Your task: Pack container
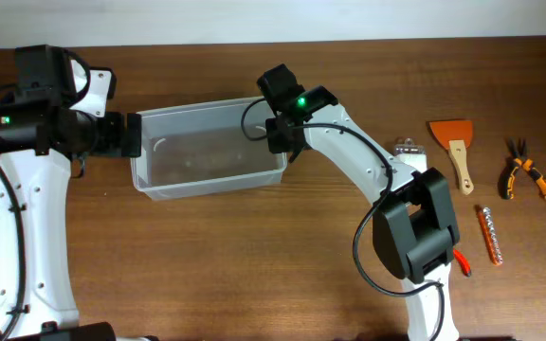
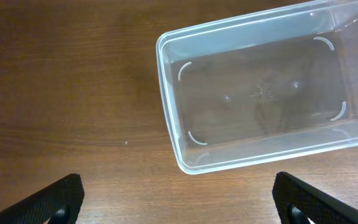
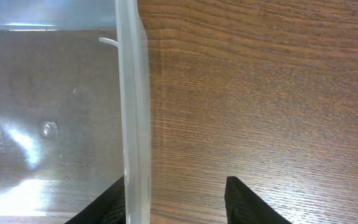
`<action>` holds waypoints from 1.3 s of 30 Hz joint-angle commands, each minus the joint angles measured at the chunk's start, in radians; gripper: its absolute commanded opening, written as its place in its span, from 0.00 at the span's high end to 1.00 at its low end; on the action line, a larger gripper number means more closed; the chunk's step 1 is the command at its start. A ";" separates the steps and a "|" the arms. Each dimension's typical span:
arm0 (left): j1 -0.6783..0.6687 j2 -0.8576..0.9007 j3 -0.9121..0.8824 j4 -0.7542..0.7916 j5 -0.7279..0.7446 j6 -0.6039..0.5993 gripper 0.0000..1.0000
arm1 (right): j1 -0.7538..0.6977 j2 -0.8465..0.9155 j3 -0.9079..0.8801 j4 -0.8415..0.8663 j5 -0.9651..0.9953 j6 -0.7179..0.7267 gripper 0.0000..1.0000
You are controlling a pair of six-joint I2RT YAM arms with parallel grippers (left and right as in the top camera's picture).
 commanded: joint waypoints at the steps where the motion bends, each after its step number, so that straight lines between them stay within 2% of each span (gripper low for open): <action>1: 0.003 0.010 0.017 -0.003 0.014 -0.006 0.01 | 0.005 0.013 0.018 -0.008 0.005 -0.014 0.53; 5: 0.003 0.010 0.017 -0.003 0.014 -0.006 0.01 | 0.004 0.013 0.018 -0.012 0.006 -0.014 0.69; 9: 0.003 0.010 0.017 -0.003 0.014 -0.006 0.01 | 0.004 0.013 0.018 -0.014 0.006 -0.014 0.89; 12: 0.003 0.010 0.017 -0.003 0.014 -0.006 0.01 | 0.004 0.013 0.018 -0.019 0.006 -0.014 0.90; 16: 0.003 0.010 0.017 -0.003 0.014 -0.006 0.01 | 0.002 0.013 0.019 -0.039 0.014 -0.014 0.84; 17: 0.003 0.010 0.017 -0.003 0.014 -0.006 0.01 | 0.002 0.011 0.019 -0.051 0.014 -0.017 0.88; 18: 0.003 0.010 0.017 -0.003 0.014 -0.006 0.01 | 0.002 0.011 0.019 -0.058 0.014 -0.031 0.96; 29: 0.003 0.010 0.017 0.010 0.014 -0.006 0.01 | -0.002 -0.041 0.019 -0.140 0.047 -0.063 0.96; 39: 0.003 0.010 0.017 0.011 0.014 -0.006 0.01 | -0.089 -0.144 0.021 -0.346 0.047 -0.062 0.96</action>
